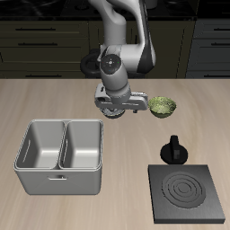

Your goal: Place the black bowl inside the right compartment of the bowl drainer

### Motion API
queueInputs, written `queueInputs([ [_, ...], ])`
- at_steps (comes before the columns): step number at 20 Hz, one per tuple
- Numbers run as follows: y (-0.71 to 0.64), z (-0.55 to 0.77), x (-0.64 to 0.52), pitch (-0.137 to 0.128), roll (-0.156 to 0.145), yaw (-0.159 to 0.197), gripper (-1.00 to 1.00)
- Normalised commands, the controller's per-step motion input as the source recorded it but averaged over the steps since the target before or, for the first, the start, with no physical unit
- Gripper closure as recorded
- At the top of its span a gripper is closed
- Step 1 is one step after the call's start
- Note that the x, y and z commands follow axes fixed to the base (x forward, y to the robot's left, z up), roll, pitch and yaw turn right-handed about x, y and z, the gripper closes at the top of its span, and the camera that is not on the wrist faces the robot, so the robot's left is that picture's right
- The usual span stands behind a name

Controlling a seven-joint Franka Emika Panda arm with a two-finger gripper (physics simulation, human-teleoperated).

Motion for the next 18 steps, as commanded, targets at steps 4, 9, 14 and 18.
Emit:
queueInputs([
  [4, 0.10, -0.10, -0.08, 0.011, 0.035, -0.038, 1.00],
  [9, -0.03, 0.04, -0.07, -0.007, 0.020, -0.009, 1.00],
  [14, 0.03, 0.10, -0.06, -0.021, 0.011, -0.003, 1.00],
  [18, -0.04, 0.17, -0.03, -0.025, 0.000, 0.020, 1.00],
])
